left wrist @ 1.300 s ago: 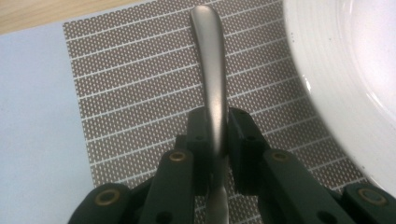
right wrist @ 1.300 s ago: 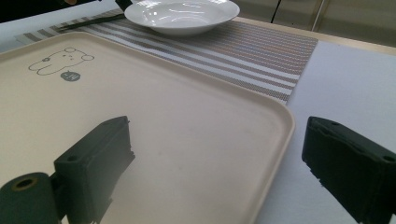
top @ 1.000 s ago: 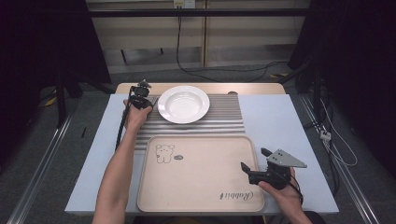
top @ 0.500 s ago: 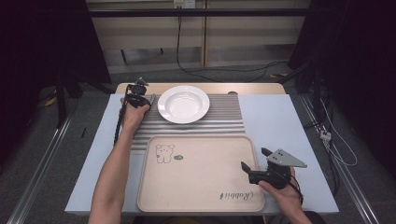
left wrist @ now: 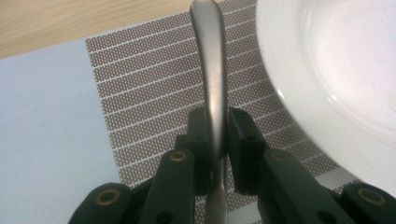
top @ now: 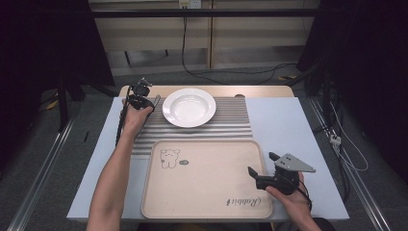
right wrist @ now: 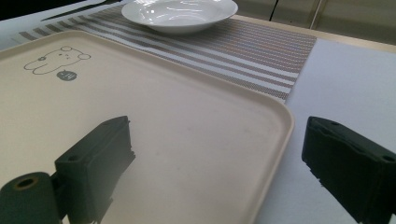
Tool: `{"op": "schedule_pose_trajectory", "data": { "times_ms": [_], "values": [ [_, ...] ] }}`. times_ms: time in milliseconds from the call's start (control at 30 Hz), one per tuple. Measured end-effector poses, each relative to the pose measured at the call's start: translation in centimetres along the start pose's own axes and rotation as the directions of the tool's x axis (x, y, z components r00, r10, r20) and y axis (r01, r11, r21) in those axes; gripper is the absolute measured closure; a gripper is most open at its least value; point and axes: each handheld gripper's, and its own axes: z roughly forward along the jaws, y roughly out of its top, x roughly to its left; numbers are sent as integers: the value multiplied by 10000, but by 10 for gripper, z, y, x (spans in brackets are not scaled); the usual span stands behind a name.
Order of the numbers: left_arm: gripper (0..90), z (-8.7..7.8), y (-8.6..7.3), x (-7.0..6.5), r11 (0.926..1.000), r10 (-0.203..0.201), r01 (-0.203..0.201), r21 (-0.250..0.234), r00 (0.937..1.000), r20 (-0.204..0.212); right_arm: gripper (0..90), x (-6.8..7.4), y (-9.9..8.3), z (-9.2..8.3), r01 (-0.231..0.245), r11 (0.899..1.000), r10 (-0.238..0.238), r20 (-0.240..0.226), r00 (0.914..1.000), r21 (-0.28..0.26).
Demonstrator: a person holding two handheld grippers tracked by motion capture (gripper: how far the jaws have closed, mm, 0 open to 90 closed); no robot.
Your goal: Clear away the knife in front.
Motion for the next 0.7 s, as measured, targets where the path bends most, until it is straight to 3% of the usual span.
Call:
{"op": "schedule_pose_trajectory", "data": {
  "times_ms": [700],
  "values": [
    [799,-23,-4,-22,9967,791,-784,-208,9963,337,92,1,0,-1,109,9999,-109,-20,9999,-31]
  ]
}}
